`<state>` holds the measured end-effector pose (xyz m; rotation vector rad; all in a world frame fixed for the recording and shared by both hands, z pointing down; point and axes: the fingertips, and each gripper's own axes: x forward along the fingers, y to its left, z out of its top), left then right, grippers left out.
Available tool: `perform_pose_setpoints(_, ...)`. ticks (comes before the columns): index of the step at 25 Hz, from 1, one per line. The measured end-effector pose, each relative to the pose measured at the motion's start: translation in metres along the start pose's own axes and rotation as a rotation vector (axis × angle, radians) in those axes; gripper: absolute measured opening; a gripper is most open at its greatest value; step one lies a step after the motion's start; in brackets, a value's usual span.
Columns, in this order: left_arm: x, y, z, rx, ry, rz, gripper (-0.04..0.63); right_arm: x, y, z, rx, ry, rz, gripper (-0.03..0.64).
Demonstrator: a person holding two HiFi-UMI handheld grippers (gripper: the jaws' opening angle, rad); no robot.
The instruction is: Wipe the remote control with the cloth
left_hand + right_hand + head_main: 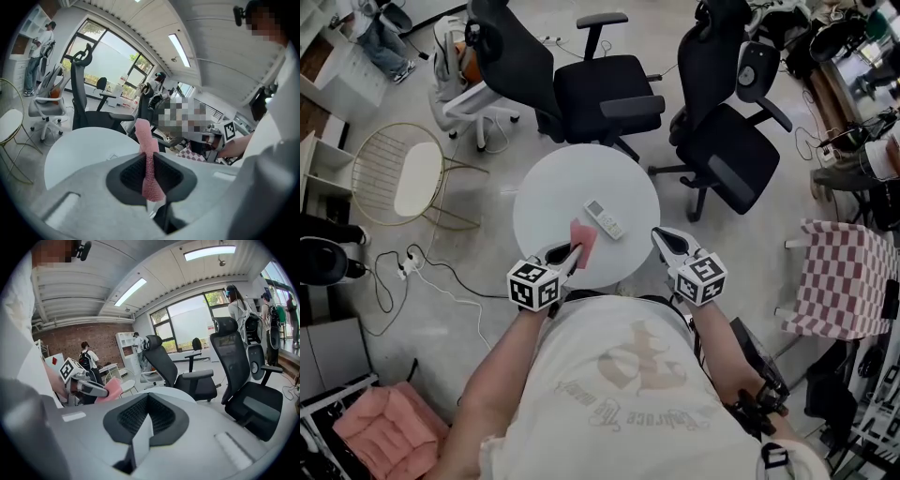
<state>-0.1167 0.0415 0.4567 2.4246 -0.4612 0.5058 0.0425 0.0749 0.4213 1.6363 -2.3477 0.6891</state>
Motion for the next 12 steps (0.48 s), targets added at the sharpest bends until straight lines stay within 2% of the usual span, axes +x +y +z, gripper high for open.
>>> perform_pose_setpoints(12,0.0023,-0.0075,-0.0024,-0.011,-0.025,0.051,0.032,0.0022,-0.0087,-0.0026,-0.019,0.016,0.059,0.006)
